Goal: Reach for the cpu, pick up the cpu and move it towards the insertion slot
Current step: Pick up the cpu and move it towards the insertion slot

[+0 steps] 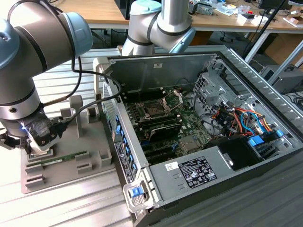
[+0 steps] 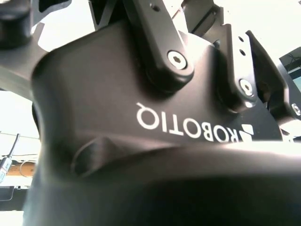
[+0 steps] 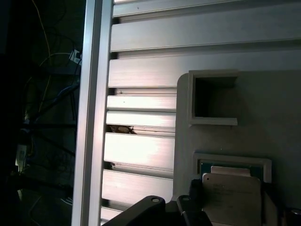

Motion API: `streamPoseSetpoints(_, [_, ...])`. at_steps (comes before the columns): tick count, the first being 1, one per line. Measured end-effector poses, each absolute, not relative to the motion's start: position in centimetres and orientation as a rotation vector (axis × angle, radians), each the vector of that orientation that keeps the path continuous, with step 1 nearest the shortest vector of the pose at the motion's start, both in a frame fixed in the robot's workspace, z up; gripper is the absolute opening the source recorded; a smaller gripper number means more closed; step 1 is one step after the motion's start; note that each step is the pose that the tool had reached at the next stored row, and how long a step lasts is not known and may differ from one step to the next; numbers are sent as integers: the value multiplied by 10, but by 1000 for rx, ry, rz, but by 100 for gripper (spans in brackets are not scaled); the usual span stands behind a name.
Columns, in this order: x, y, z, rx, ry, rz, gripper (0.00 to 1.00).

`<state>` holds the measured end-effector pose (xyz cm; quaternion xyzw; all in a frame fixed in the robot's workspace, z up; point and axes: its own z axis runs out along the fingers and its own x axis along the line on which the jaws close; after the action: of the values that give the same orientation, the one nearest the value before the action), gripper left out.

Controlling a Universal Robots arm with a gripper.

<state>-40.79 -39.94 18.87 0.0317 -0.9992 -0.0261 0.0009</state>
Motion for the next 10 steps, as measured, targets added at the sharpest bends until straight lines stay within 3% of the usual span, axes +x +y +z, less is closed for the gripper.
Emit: streamPoseSetpoints(10, [-408,-399,194,100,-3137,-82,55])
